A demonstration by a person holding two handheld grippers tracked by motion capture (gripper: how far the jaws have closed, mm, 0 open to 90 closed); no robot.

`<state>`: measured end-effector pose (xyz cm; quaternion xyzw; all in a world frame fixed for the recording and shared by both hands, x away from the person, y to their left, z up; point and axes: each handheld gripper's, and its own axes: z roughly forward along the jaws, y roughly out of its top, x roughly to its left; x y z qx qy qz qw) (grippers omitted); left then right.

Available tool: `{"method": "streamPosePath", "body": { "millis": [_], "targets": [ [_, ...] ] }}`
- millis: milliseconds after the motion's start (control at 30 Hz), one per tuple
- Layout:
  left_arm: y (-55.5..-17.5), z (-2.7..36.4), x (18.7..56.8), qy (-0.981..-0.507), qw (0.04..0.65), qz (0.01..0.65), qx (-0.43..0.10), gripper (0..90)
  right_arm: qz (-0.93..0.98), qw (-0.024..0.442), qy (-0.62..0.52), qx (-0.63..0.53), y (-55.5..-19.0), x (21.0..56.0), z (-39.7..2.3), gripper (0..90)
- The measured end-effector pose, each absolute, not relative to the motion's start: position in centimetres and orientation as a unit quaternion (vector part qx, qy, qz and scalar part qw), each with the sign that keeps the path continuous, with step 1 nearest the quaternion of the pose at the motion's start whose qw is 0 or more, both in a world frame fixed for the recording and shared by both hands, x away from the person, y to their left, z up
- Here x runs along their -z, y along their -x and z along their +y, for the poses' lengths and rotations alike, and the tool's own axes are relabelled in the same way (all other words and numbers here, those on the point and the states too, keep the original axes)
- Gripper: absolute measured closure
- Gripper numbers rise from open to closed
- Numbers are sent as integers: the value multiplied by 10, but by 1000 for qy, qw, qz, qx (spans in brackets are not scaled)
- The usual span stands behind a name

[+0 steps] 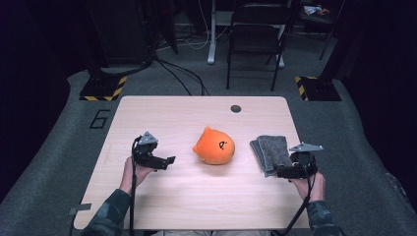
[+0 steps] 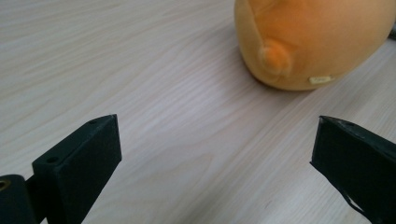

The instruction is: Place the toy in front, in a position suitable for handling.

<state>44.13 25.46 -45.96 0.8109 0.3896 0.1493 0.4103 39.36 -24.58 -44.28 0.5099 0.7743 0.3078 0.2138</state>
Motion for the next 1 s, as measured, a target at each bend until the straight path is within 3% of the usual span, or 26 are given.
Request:
{"method": "streamPosePath", "body": {
  "millis": [767, 1000],
  "targets": [
    [-468, 198, 447, -829, 426, 340, -125, 1, 787, 201, -497, -305, -397, 447, -228, 79],
    [-478, 179, 446, -834, 434, 325, -107, 37, 784, 202, -501, -307, -398, 447, -230, 78]
  ]
}}
